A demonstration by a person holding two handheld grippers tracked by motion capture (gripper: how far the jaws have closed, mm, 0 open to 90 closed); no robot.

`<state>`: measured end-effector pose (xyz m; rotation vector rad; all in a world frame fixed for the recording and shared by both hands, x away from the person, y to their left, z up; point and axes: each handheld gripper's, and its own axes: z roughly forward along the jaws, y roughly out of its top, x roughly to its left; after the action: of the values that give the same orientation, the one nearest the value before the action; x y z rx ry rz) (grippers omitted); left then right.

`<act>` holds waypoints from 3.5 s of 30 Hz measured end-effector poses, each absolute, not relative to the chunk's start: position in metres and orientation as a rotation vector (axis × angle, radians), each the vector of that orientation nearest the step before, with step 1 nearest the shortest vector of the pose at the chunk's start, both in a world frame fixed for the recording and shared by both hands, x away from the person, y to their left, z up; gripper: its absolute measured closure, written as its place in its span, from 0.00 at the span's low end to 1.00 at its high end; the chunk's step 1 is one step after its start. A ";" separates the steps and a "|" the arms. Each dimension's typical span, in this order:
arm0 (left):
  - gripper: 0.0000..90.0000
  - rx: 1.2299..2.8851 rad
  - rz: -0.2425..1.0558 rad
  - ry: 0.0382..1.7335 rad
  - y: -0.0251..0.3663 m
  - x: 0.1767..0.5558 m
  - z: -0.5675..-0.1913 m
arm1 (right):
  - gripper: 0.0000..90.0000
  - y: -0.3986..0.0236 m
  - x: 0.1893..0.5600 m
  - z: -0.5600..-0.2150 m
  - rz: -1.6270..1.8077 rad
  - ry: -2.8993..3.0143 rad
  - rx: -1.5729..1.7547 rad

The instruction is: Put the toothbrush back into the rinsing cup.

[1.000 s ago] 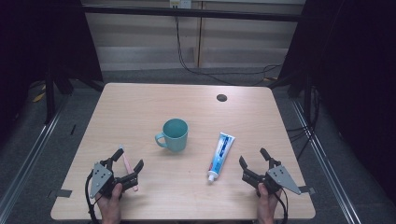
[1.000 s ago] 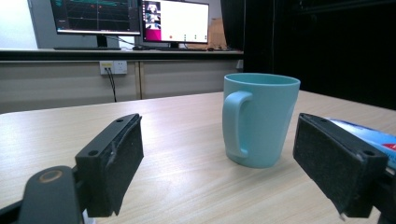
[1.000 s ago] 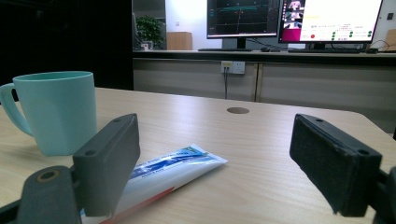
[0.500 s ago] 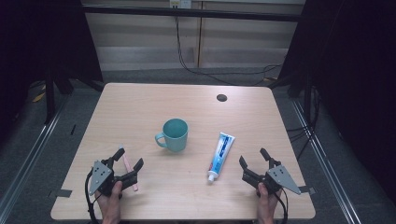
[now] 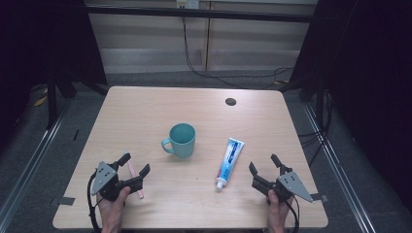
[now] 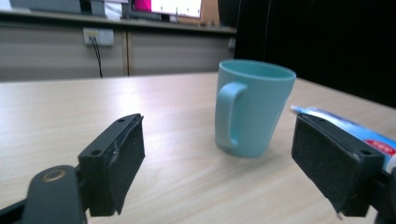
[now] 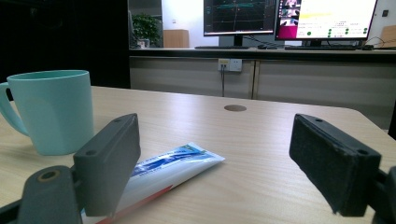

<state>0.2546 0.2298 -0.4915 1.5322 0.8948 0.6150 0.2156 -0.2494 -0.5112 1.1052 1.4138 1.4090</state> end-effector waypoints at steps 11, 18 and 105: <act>0.19 1.573 0.526 0.987 0.239 0.258 -0.475 | 0.18 -0.249 0.216 -0.511 1.403 1.406 1.113; 0.27 1.641 0.430 1.051 0.242 0.269 -0.467 | 0.18 -0.249 0.216 -0.511 1.400 1.405 1.115; 0.71 2.258 -0.136 1.675 0.232 0.350 -0.465 | 0.17 -0.249 0.216 -0.511 1.396 1.407 1.115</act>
<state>0.3504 0.2319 -0.4651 2.2577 1.6749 -0.1357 0.2155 -0.2486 -0.5111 1.1148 1.4069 1.3955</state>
